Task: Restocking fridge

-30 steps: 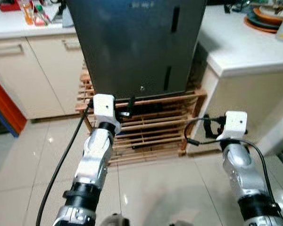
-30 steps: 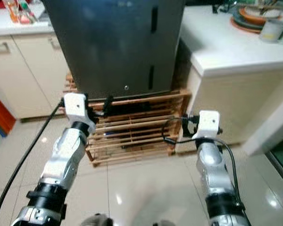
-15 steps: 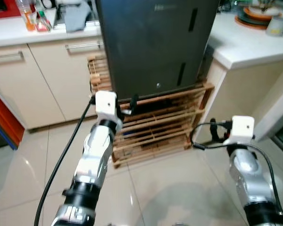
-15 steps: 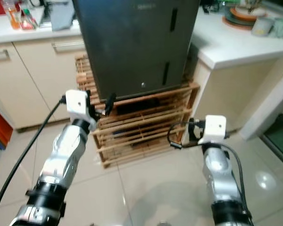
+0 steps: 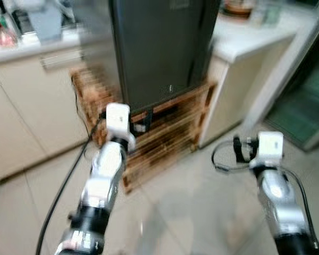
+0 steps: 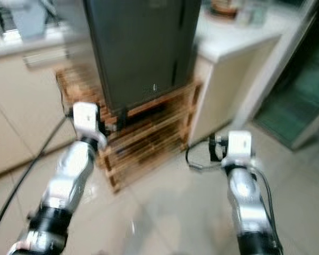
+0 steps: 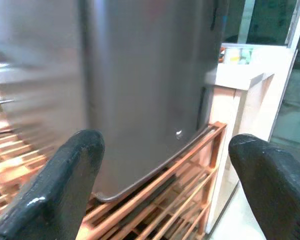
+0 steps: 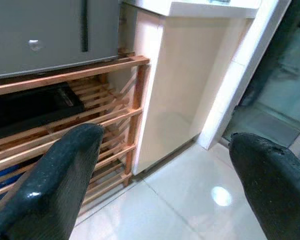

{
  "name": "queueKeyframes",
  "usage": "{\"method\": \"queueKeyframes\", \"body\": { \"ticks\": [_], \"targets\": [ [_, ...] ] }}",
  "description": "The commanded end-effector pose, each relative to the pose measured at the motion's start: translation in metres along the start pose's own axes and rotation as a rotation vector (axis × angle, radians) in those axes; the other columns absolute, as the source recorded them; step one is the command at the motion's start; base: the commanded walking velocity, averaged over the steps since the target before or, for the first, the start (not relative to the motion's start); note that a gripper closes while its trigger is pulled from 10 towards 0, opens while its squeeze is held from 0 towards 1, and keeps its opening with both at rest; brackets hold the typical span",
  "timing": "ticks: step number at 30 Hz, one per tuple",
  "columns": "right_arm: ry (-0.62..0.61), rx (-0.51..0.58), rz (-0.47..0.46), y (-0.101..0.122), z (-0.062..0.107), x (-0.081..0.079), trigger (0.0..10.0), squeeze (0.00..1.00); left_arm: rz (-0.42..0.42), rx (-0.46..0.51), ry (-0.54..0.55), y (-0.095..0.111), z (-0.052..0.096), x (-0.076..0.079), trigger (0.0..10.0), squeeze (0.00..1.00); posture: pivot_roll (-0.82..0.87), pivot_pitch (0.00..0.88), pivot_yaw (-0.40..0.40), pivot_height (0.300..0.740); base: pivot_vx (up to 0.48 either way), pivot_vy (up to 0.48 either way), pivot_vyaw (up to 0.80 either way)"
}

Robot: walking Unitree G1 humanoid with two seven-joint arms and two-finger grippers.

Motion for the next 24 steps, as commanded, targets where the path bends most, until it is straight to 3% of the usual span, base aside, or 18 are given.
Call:
{"method": "queueKeyframes", "body": {
  "ticks": [1,8,12,14,19,20,24],
  "targets": [
    [0.011,0.035,0.028,0.007,0.001,0.000,10.0,0.00,-0.020,-0.003,-0.003,-0.001,0.000,0.000,10.0,0.00,-0.10,0.000,-0.006,0.740,0.000,0.480,-0.75],
    [-0.014,0.038,0.001,0.005,0.001,0.001,10.0,0.00,0.000,-0.009,0.008,-0.003,0.000,0.000,10.0,0.00,-0.08,0.000,-0.009,0.740,0.000,0.480,-0.75],
    [-0.091,0.098,-0.166,0.017,-0.001,0.007,10.0,0.00,0.001,-0.017,0.073,-0.002,-0.001,-0.010,10.0,0.00,-0.07,0.000,-0.007,0.740,0.000,0.480,-0.74],
    [-0.103,0.110,-0.186,0.020,-0.001,0.009,10.0,0.00,-0.017,-0.012,0.086,-0.001,0.000,-0.013,10.0,0.00,-0.07,0.000,-0.006,0.740,0.000,0.240,-0.71],
    [-0.104,0.127,-0.131,0.023,-0.003,0.006,10.0,0.00,-0.045,-0.009,0.101,-0.001,0.001,-0.015,10.0,0.00,-0.07,0.000,-0.004,0.740,0.000,0.000,-0.65],
    [-0.088,0.146,-0.088,0.028,-0.006,0.001,10.0,0.00,-0.029,0.021,0.073,0.005,0.001,-0.011,10.0,0.00,-0.08,0.000,0.006,0.740,0.000,0.000,0.00],
    [-0.066,0.168,-0.068,0.036,-0.010,-0.005,10.0,0.00,-0.015,0.046,0.067,0.010,-0.001,-0.009,10.0,0.00,-0.08,0.000,0.006,0.740,0.206,0.122,0.00]
  ]
}}
Point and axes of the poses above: a point about 5 cm out from each wrist's last joint towards the gripper, its own z axis pointing back from the gripper into the wrist, its own y axis along the axis of the wrist's last joint, x = y × z, the point moved 1 cm from there along -z, pointing out of the wrist towards the gripper, and after that the axes turned 3 degrees about z, right-handed, at the moved point
